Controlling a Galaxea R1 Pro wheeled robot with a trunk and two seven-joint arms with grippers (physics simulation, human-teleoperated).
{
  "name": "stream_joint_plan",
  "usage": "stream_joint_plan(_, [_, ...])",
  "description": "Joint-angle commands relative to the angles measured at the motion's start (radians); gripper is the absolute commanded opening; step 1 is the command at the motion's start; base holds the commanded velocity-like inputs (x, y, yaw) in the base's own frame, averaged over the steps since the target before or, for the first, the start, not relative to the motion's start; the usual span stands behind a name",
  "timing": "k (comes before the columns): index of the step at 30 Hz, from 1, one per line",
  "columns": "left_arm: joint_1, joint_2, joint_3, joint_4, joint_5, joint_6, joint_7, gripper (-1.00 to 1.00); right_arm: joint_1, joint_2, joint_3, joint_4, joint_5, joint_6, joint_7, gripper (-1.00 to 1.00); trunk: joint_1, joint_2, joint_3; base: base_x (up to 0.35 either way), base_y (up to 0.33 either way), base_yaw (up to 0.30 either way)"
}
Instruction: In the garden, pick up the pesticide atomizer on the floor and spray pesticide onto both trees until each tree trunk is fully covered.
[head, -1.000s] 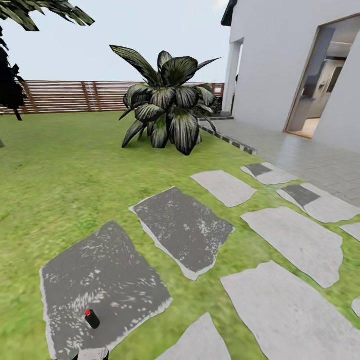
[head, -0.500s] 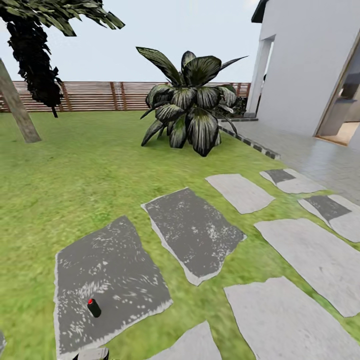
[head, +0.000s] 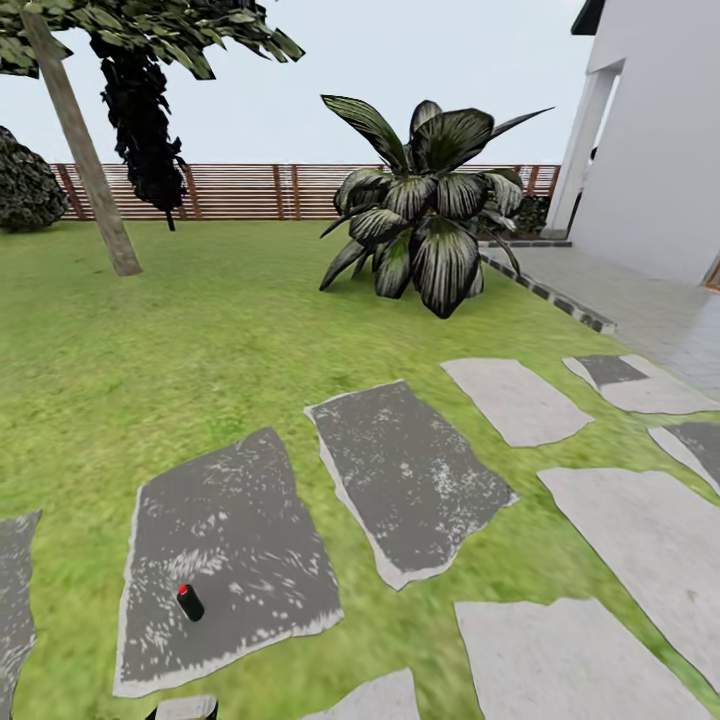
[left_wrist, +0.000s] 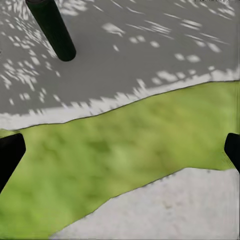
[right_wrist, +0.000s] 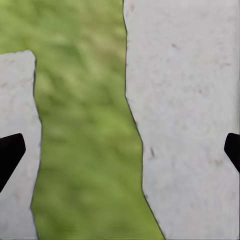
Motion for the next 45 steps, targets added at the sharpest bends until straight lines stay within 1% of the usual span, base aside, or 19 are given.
stream_joint_plan(1, [-0.001, 0.0, 0.002, 0.001, 0.001, -0.003, 0.0, 1.0, 0.0, 0.0, 0.002, 0.001, 0.002, -0.003, 0.0, 1.0, 0.0, 0.0, -0.001, 0.095, -0.26, 0.279])
stream_joint_plan(9, [0.0, 0.0, 0.002, 0.001, 0.001, -0.003, 0.0, 1.0, 0.0, 0.0, 0.002, 0.001, 0.002, -0.003, 0.0, 1.0, 0.0, 0.0, -0.001, 0.042, -0.153, 0.278])
stream_joint_plan(25, [-0.001, 0.001, 0.003, -0.001, 0.001, -0.002, 0.0, 1.0, 0.0, 0.0, 0.002, -0.001, 0.002, -0.003, 0.0, 1.0, 0.0, 0.0, -0.001, 0.004, -0.008, 0.278])
stream_joint_plan(32, [-0.001, 0.001, 0.003, -0.001, 0.001, -0.002, 0.0, 1.0, 0.0, 0.0, 0.002, -0.001, 0.002, -0.003, 0.0, 1.0, 0.0, 0.0, -0.001, 0.169, -0.107, 0.271])
stream_joint_plan(45, [-0.001, 0.001, 0.002, -0.001, 0.001, -0.002, 0.0, 1.0, 0.0, 0.003, 0.003, -0.005, 0.002, -0.003, 0.0, 1.0, 0.0, 0.0, -0.001, 0.236, -0.165, 0.028])
